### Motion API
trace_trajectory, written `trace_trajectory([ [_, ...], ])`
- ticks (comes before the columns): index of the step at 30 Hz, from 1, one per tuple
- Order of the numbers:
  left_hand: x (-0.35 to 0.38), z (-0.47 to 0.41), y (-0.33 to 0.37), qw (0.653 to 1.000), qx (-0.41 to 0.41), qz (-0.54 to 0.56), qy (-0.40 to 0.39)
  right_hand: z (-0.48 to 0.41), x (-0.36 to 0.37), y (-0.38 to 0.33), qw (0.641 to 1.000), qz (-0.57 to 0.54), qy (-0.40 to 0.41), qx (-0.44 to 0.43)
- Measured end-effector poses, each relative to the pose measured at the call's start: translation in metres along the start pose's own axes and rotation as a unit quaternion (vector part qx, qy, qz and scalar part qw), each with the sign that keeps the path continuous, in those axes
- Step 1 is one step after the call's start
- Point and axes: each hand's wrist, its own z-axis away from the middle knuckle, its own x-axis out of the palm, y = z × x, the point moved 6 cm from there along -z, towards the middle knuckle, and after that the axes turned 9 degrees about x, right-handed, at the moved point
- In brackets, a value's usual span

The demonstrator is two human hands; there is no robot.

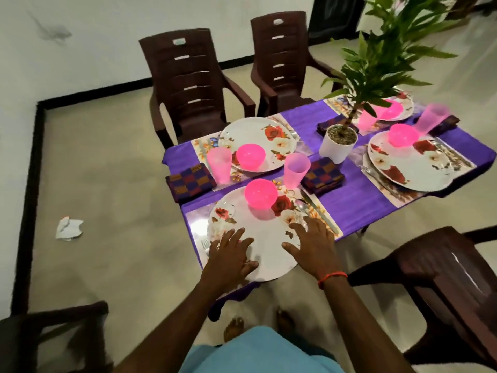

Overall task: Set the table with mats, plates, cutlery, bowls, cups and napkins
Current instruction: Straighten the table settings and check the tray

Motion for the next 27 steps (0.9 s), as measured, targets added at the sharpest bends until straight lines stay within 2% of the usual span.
trace_trajectory([
  [5, -0.001, 0.026, -0.011, 0.984, -0.115, -0.002, 0.133, -0.036, 0.017, 0.022, 0.999, 0.001, -0.034, 0.012],
  [8, 0.009, 0.038, -0.018, 0.969, -0.219, 0.031, 0.112, -0.053, 0.031, 0.033, 0.996, -0.032, -0.078, 0.007],
  [12, 0.021, 0.051, -0.014, 0.940, -0.303, 0.069, 0.140, -0.063, 0.052, 0.044, 0.987, -0.065, -0.146, -0.010],
  [16, 0.036, 0.055, -0.016, 0.928, -0.332, 0.082, 0.148, -0.073, 0.063, 0.048, 0.976, -0.119, -0.179, -0.022],
  [22, 0.038, 0.052, -0.012, 0.885, -0.361, 0.169, 0.241, -0.086, 0.064, 0.059, 0.965, -0.199, -0.169, -0.023],
  [27, 0.041, 0.048, -0.014, 0.881, -0.356, 0.192, 0.247, -0.094, 0.069, 0.067, 0.959, -0.231, -0.163, -0.008],
])
